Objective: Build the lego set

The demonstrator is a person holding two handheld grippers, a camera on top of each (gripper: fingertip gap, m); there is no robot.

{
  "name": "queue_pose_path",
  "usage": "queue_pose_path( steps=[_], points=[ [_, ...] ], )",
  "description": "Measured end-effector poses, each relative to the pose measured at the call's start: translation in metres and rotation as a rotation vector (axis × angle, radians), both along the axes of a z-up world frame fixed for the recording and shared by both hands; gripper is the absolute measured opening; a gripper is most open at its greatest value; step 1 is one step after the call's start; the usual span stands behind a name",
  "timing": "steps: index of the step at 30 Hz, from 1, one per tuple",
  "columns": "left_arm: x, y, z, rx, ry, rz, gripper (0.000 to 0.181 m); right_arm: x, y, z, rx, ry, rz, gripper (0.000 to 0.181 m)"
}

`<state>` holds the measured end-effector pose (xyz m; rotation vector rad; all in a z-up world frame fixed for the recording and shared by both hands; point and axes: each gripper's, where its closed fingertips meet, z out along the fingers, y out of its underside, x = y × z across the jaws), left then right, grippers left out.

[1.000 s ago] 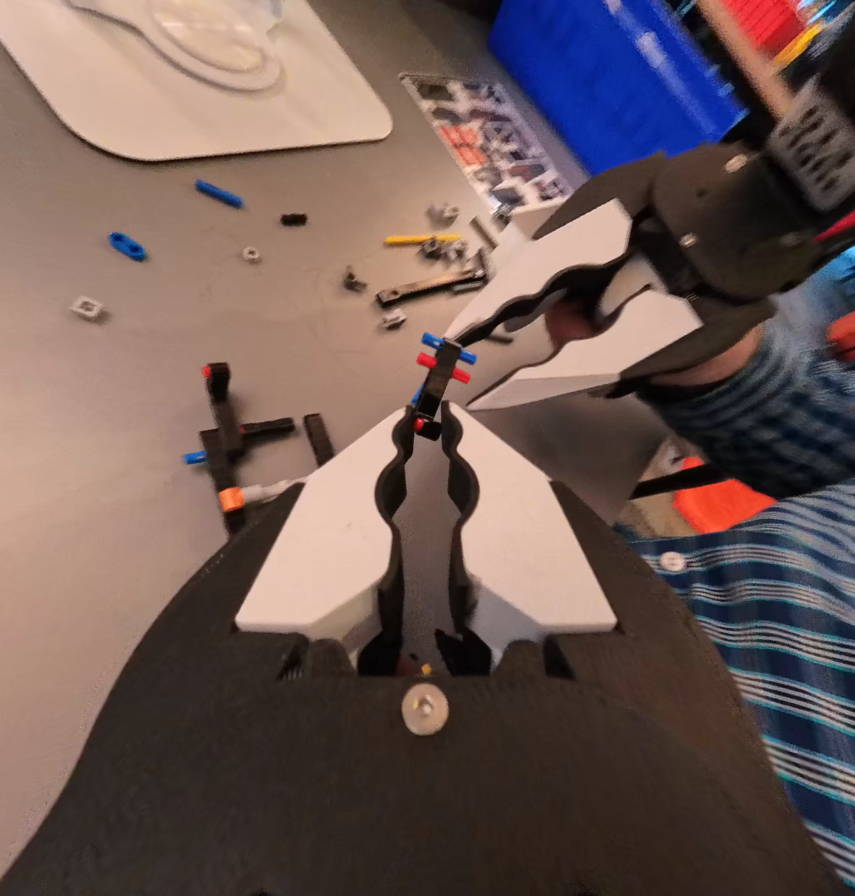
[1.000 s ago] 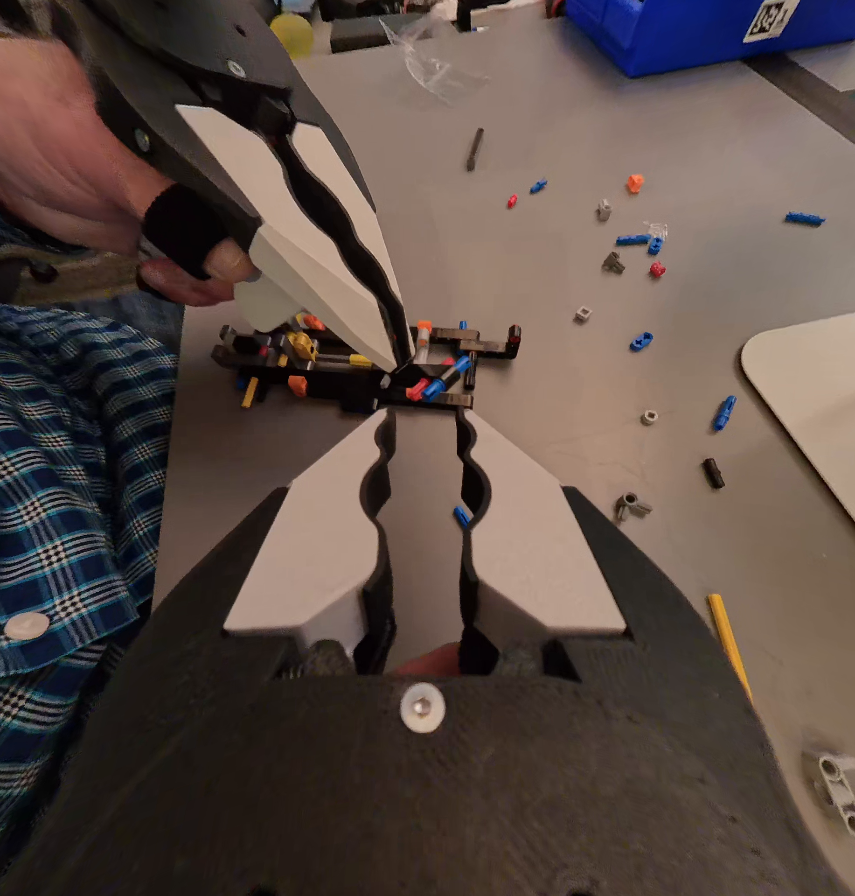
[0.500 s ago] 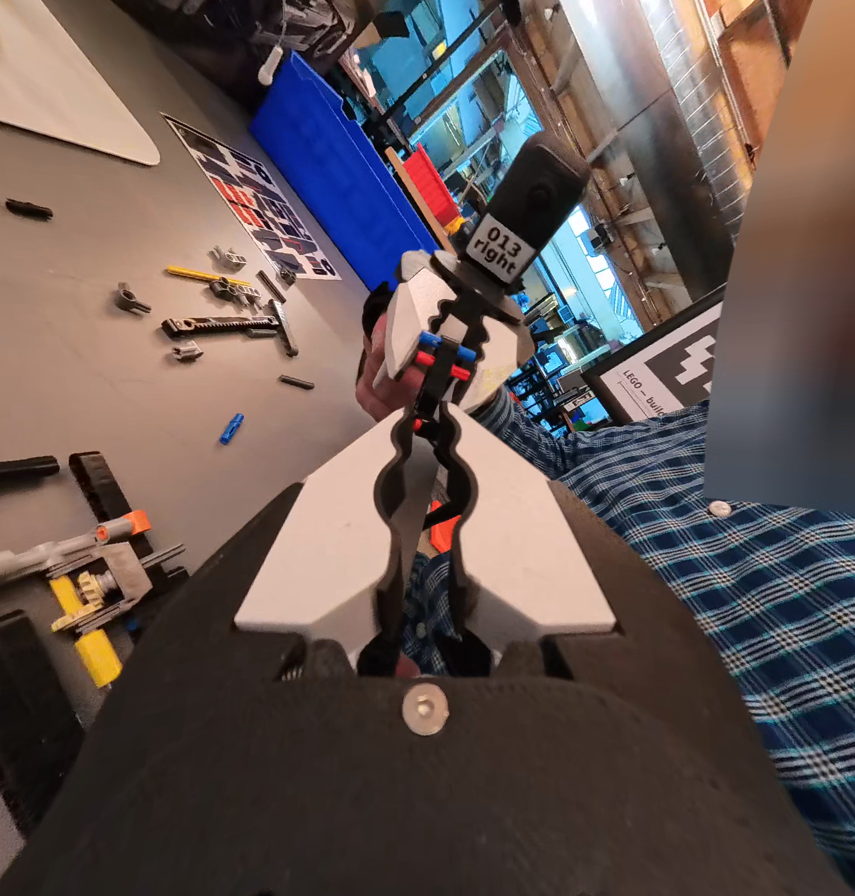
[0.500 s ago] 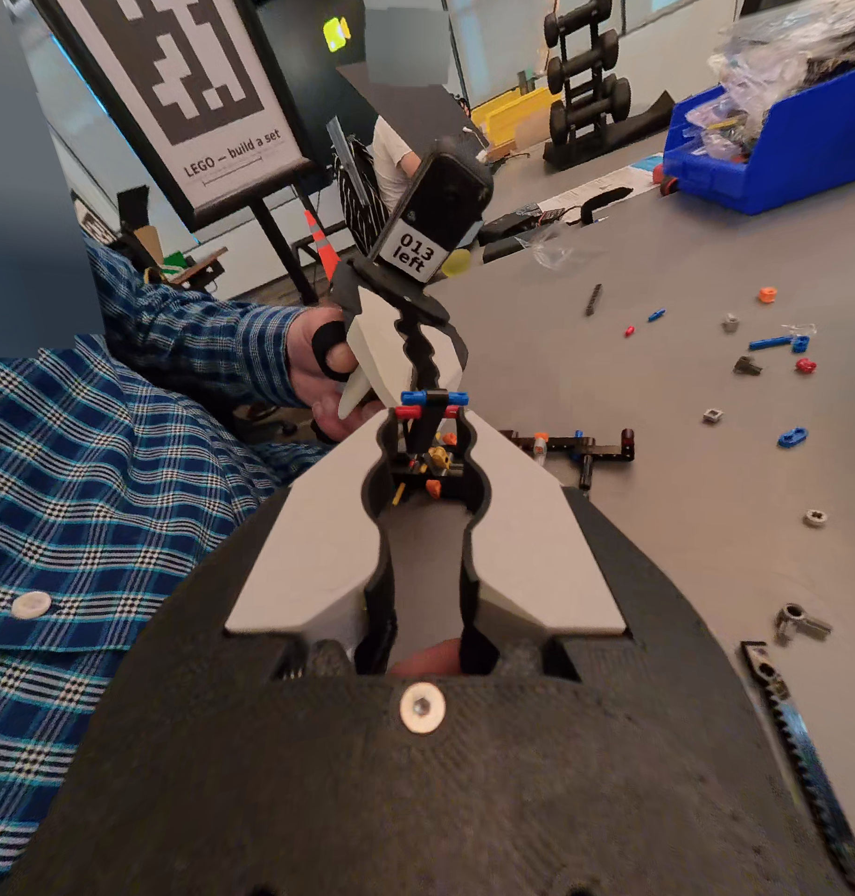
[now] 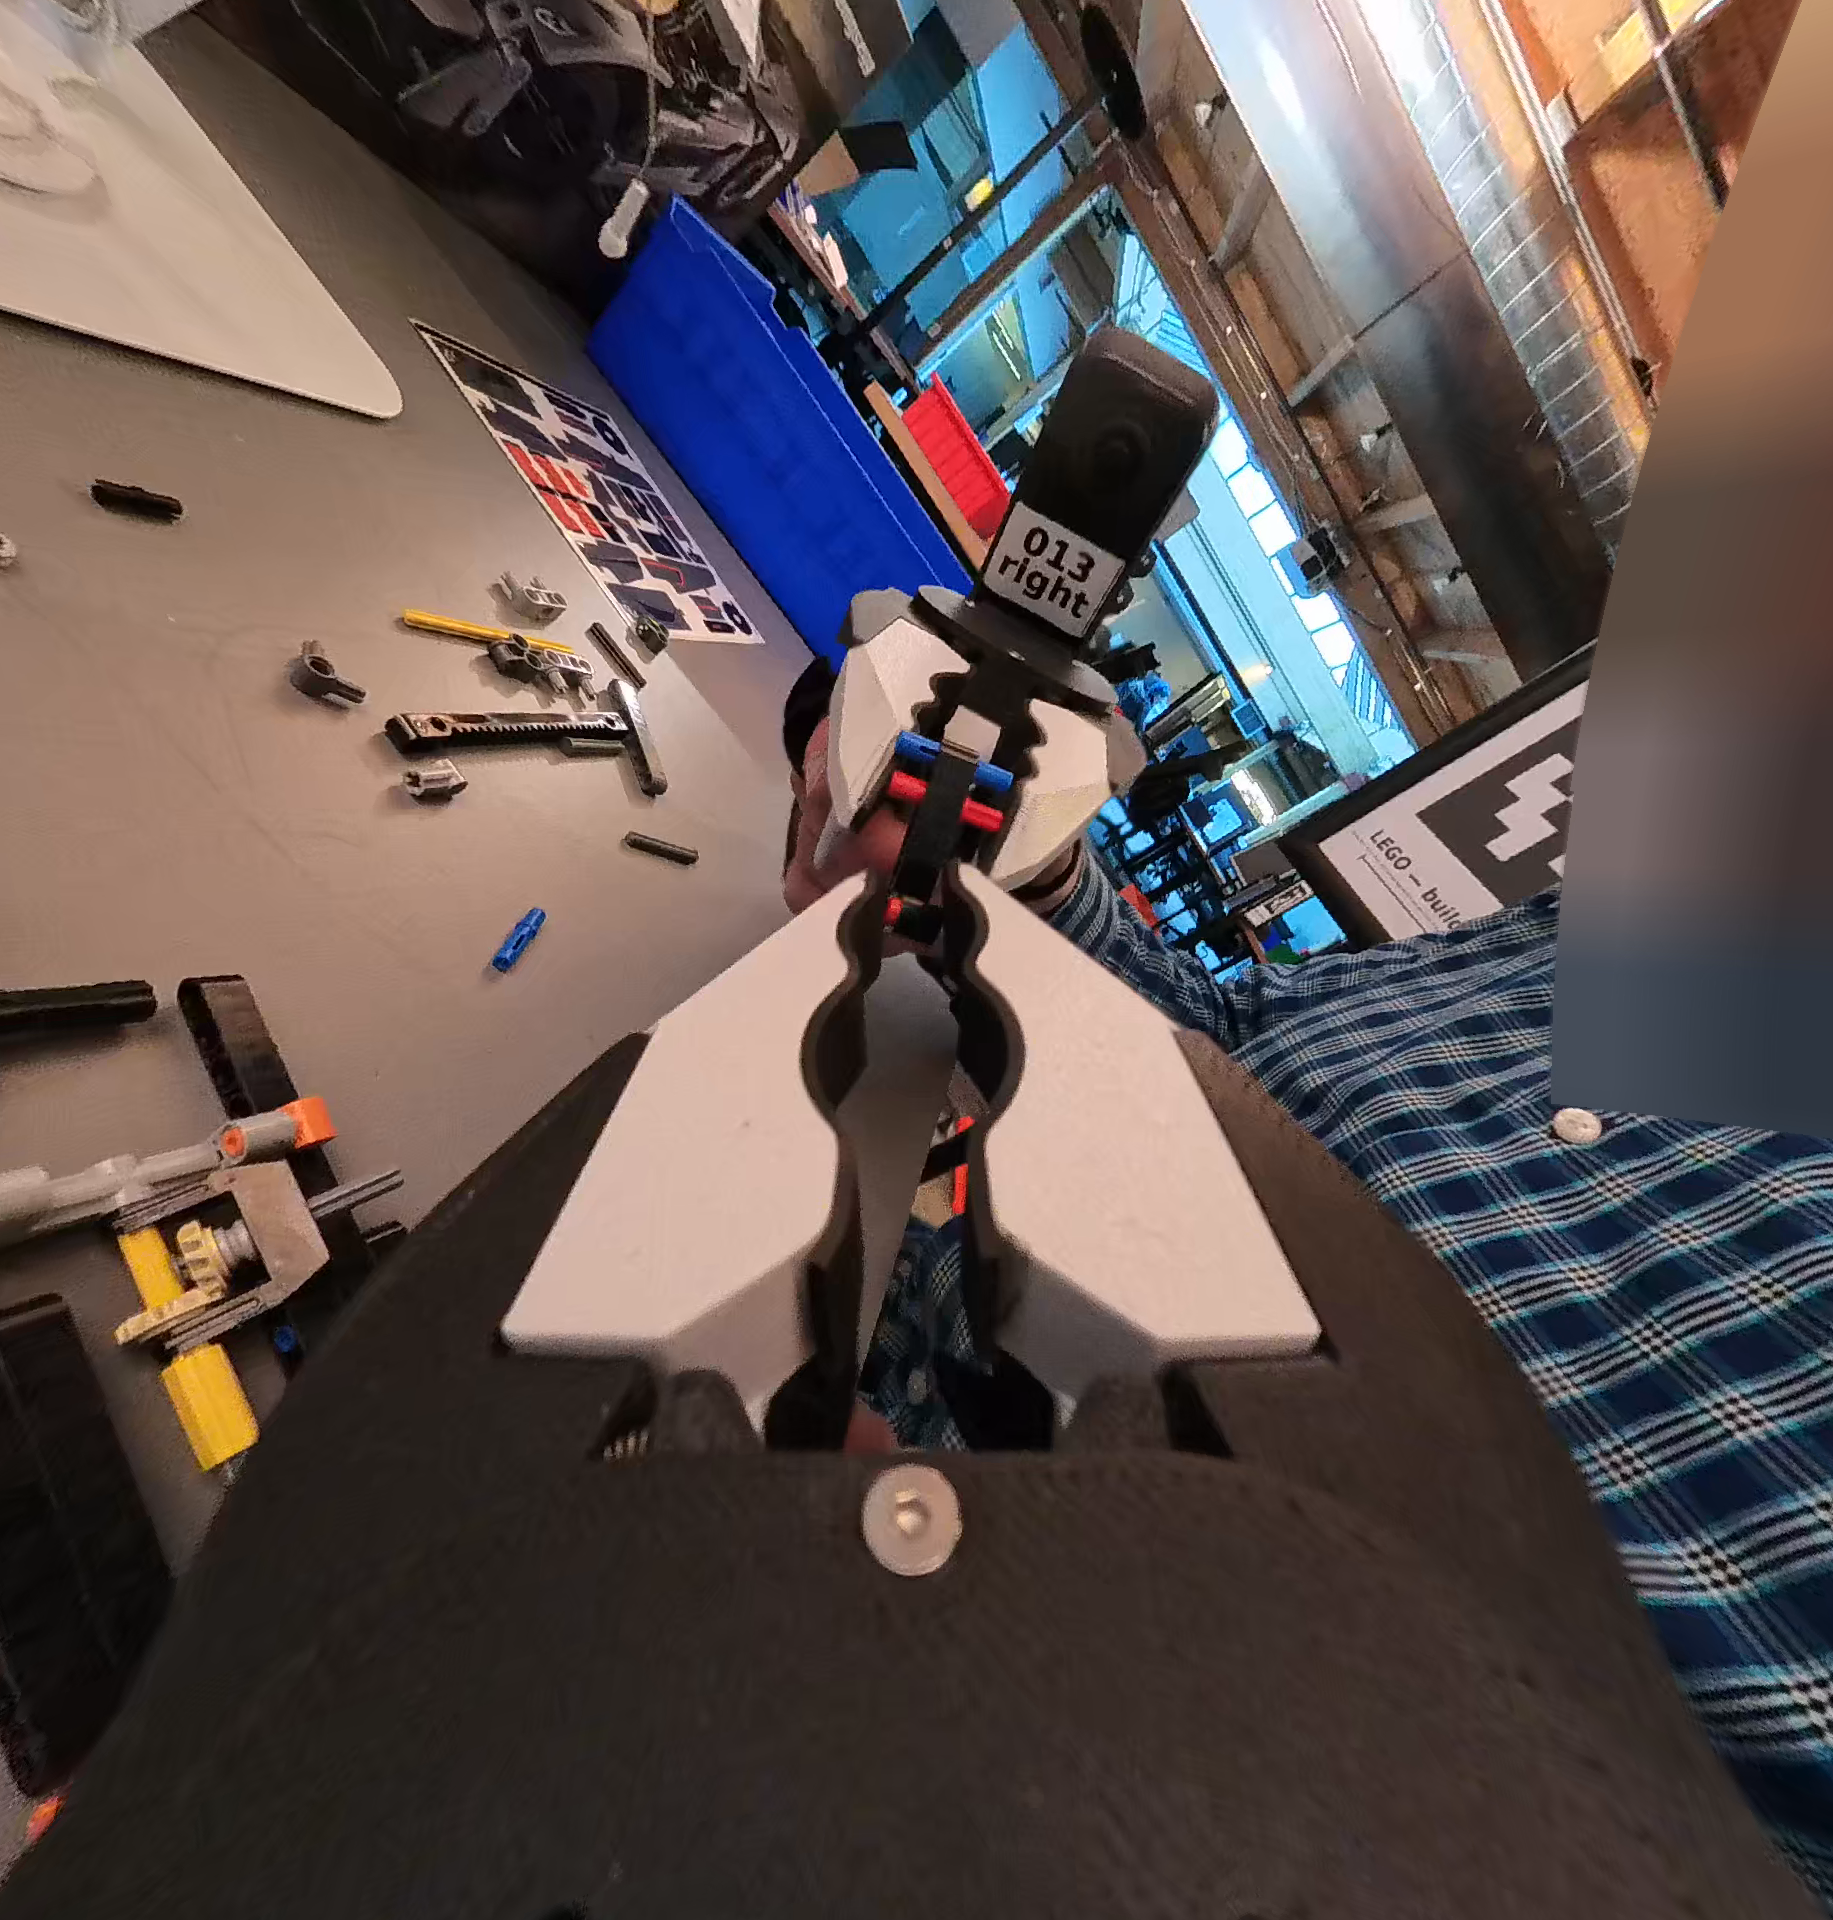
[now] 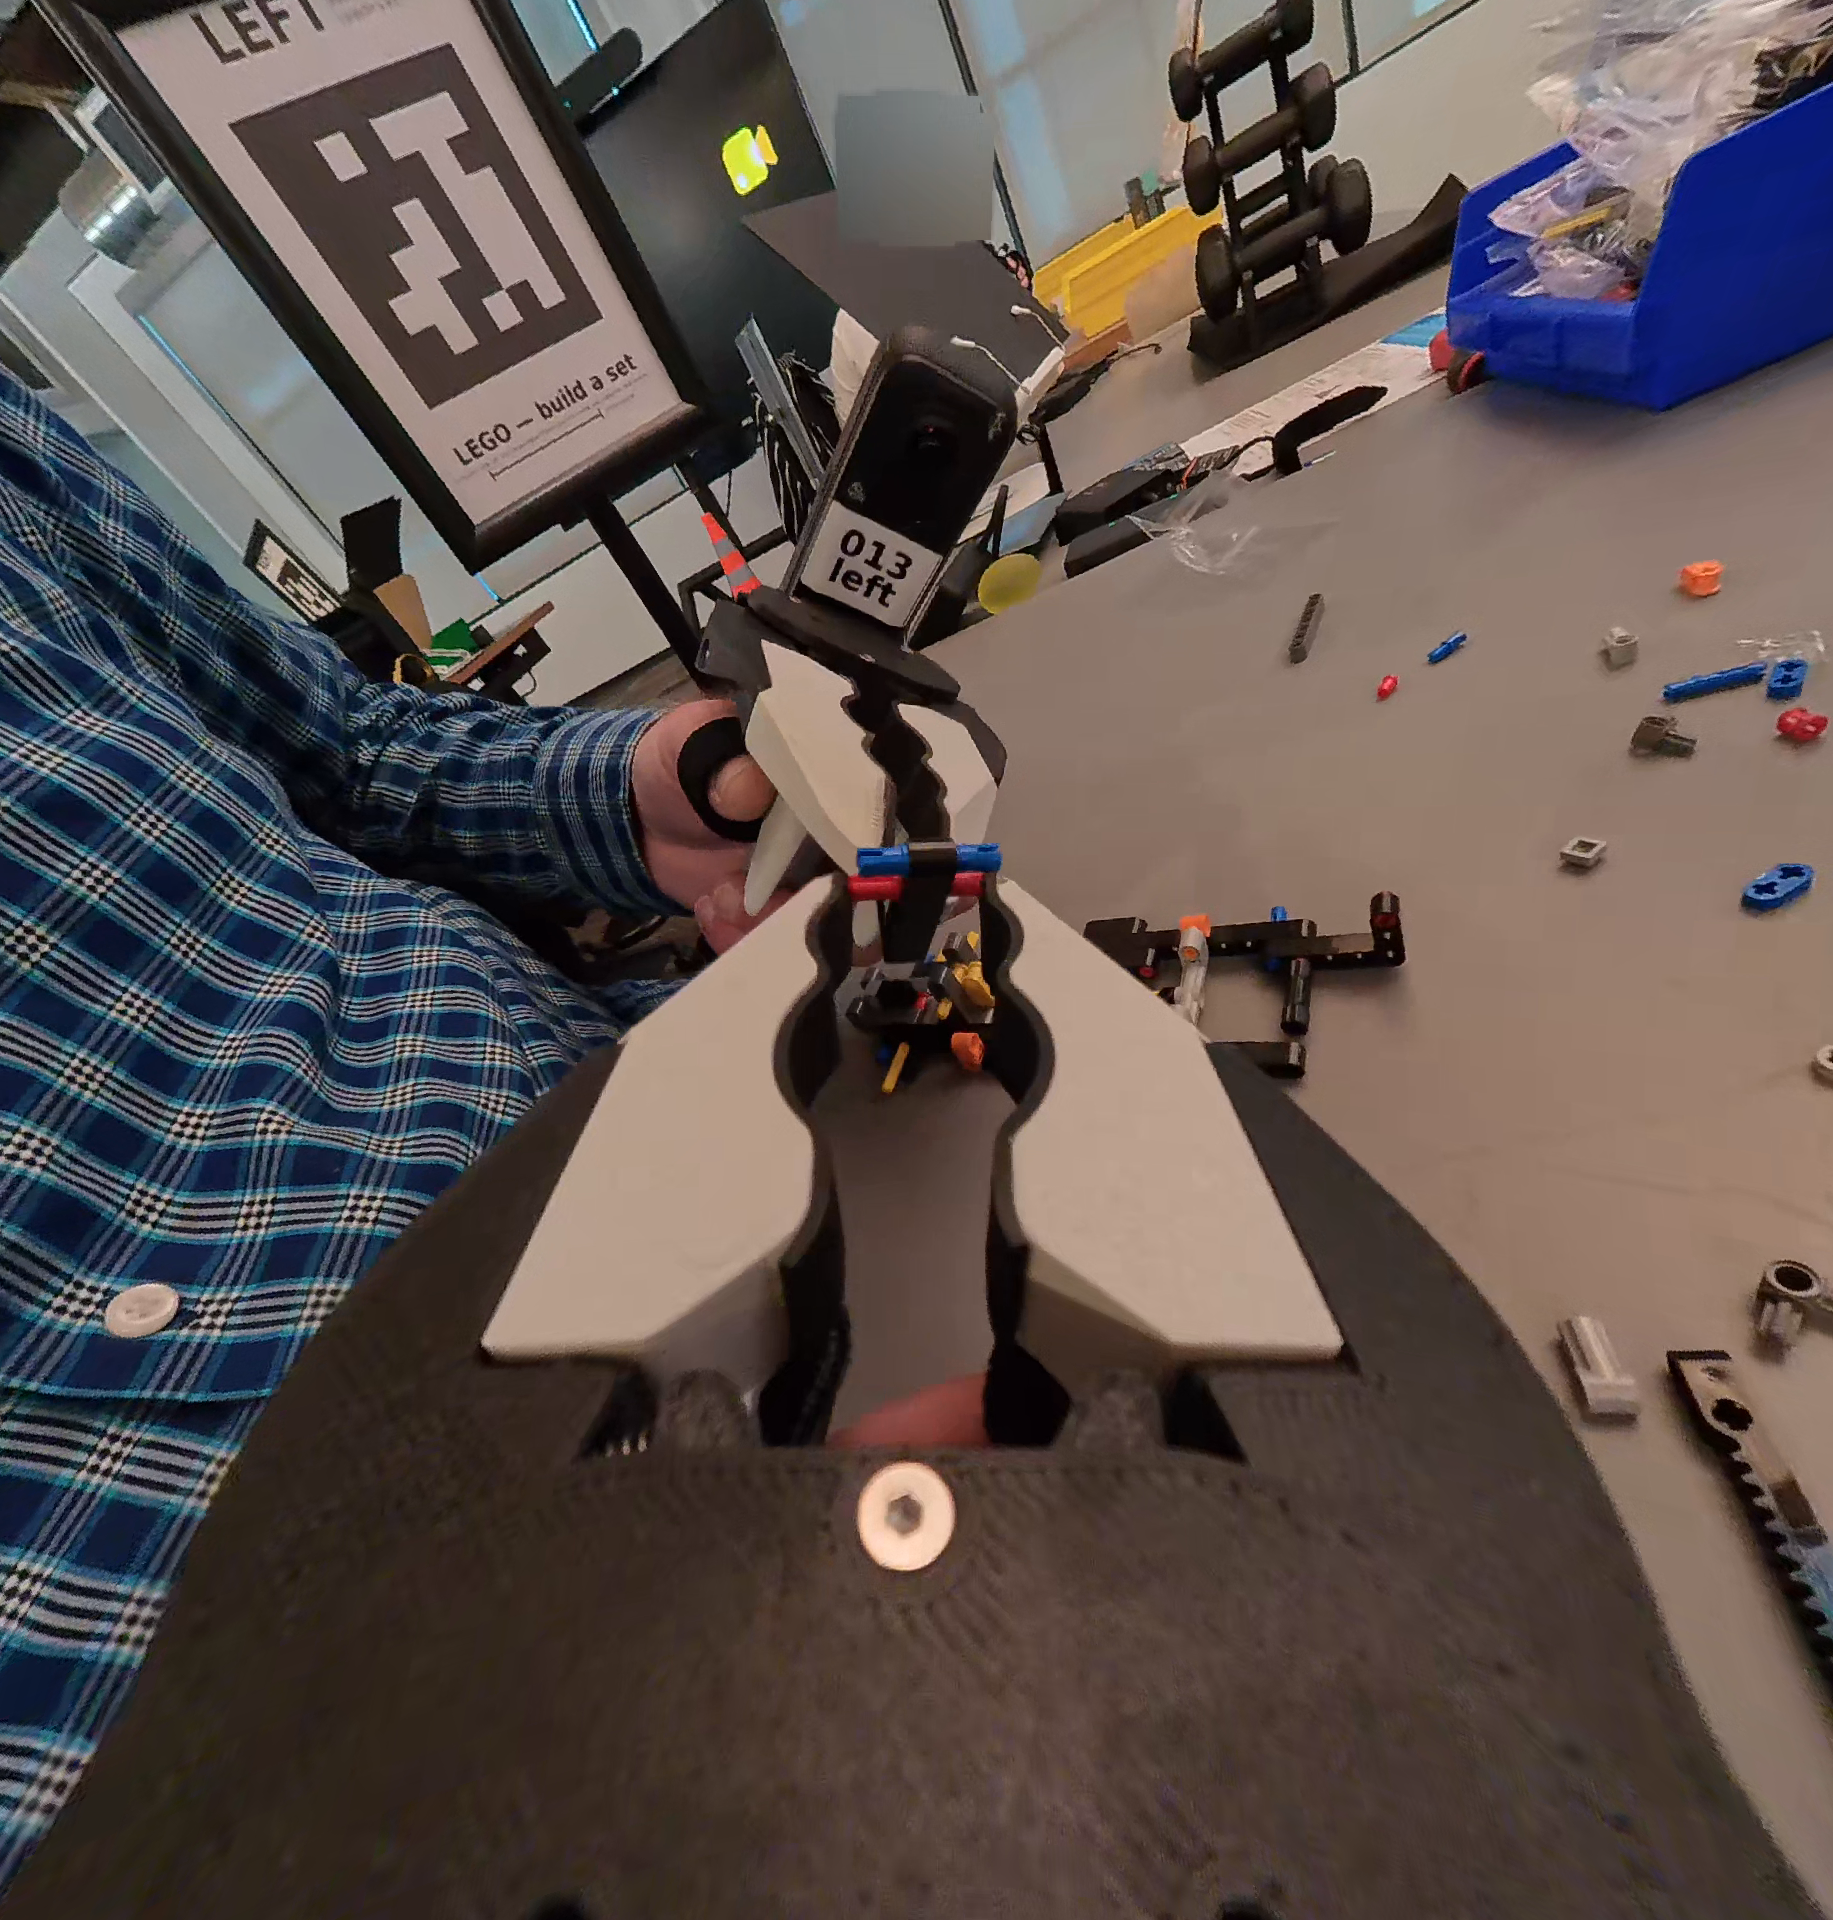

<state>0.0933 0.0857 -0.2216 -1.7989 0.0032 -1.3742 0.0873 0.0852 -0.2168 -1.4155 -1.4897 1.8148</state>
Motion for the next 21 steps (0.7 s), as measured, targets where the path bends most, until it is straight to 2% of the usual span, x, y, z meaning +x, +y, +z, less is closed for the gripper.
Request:
queue_pose_path(
  steps=[8, 18, 21],
  points=[
    [-0.004, 0.003, 0.000, -0.021, -0.041, 0.040, 0.009, 0.000, 0.005, -0.001, -0.004, -0.003, 0.000, 0.021],
    [0.000, 0.003, 0.005, -0.023, -0.060, 0.028, 0.009, 0.002, 0.009, 0.004, -0.178, 0.036, 0.035, 0.021],
    [0.000, 0.003, 0.006, -0.018, -0.064, 0.028, 0.016, 0.003, 0.011, 0.007, -0.222, 0.049, 0.036, 0.021]
  ],
)
